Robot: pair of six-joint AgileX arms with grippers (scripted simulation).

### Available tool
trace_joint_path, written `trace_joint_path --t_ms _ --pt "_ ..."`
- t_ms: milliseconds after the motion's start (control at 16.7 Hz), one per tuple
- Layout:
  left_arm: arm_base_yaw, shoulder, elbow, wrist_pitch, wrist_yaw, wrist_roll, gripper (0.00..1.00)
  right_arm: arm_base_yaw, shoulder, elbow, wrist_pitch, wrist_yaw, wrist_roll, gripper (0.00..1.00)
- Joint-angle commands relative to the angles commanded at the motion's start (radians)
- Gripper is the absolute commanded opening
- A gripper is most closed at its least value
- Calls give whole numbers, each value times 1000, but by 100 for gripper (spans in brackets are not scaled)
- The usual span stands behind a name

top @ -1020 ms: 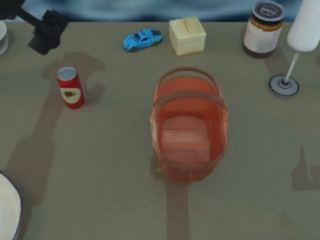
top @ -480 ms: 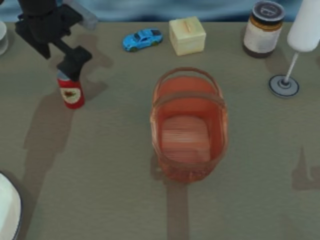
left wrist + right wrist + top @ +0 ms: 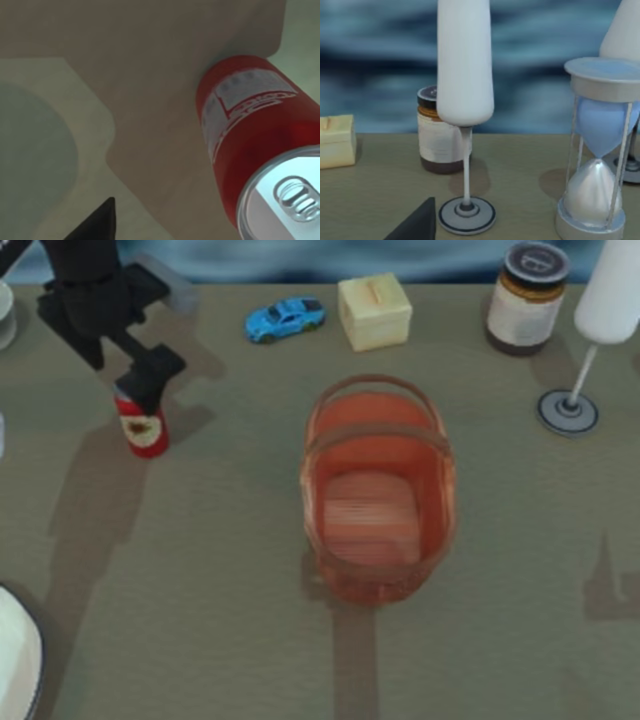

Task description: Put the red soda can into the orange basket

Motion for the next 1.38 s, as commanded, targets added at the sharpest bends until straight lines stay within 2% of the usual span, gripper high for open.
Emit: trace_joint_path --t_ms 480,720,1380 --pt "1 -9 -201 194 -1 2 100 0 0 0 0 0 0 100" --pt "1 -8 -209 202 -1 2 100 0 0 0 0 0 0 100" --pt "1 -8 -209 202 -1 2 17 0 0 0 0 0 0 100"
